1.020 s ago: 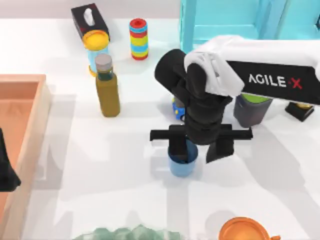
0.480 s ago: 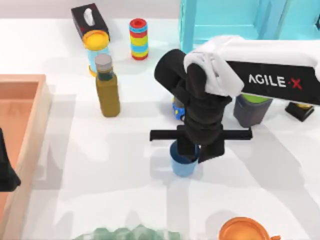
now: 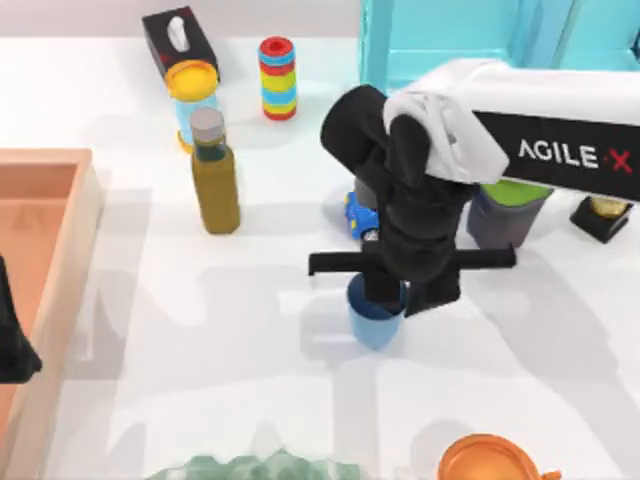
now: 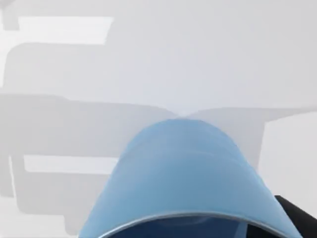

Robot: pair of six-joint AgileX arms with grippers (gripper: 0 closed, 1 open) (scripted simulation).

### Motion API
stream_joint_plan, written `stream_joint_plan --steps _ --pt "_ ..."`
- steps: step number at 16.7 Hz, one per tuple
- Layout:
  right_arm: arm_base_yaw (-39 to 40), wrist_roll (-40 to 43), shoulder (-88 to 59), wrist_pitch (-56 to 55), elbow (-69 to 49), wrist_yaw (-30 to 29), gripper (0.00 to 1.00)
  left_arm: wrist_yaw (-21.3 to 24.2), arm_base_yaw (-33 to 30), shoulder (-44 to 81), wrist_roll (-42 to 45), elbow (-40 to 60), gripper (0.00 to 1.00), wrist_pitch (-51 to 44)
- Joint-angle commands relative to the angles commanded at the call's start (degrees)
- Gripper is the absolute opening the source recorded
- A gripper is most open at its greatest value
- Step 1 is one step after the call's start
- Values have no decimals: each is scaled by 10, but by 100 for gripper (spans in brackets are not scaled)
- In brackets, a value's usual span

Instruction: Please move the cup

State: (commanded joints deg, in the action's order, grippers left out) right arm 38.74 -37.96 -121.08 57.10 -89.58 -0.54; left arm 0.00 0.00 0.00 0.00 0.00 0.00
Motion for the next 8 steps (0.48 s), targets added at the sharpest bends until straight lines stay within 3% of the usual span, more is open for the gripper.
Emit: stream_joint_plan --steps 4,8 --pt "-95 99 69 21 39 -2 0 0 0 0 0 0 100 0" --pt "-268 263 151 53 94 0 0 0 0 0 0 0 100 0"
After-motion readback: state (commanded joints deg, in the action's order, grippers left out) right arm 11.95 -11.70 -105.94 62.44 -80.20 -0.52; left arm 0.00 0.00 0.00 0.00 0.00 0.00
